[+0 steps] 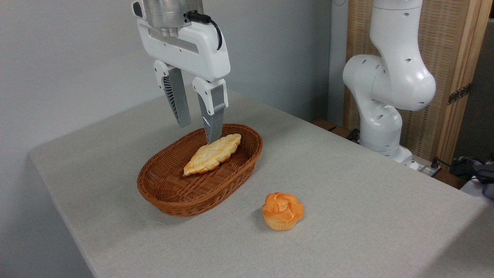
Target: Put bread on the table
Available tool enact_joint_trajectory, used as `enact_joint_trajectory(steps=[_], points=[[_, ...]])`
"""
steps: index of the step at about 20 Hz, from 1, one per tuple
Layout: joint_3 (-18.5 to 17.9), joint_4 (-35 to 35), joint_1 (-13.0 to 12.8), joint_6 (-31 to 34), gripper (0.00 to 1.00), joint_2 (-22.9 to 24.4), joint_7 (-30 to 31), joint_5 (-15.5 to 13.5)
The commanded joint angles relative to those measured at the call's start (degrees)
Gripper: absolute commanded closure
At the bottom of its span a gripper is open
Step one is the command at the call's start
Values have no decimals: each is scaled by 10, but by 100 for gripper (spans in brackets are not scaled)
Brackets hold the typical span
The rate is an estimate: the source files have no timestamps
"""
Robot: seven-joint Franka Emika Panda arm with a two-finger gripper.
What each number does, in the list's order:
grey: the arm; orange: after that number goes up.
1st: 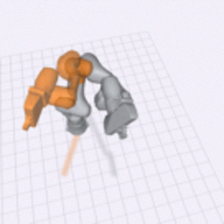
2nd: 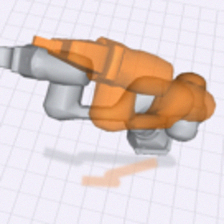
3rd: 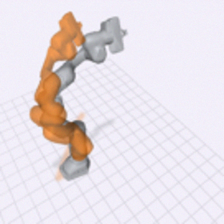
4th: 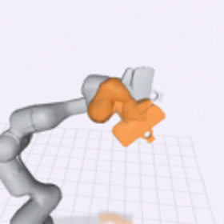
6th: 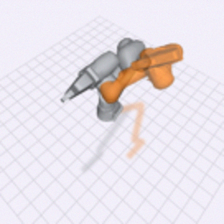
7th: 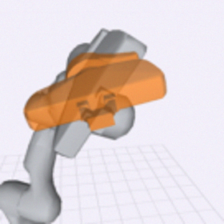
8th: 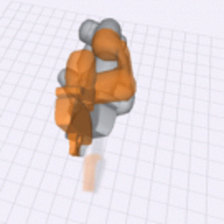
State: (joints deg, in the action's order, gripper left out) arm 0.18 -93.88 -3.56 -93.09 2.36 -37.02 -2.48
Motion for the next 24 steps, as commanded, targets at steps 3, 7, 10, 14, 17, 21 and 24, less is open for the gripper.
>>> enact_joint_trajectory(steps=[3,7,10,14,17,21,24], points=[[-13,7,-6,14,0,0,-8,-19],[-13,7,-6,15,0,0,-8,-19],[-13,7,-6,15,0,0,-6,-19],[-12,6,-6,15,0,0,-3,-20],[-12,5,-7,15,0,0,-2,-20],[-7,5,-8,15,0,-2,-2,-21],[-8,5,-14,15,0,-2,-2,-20]])
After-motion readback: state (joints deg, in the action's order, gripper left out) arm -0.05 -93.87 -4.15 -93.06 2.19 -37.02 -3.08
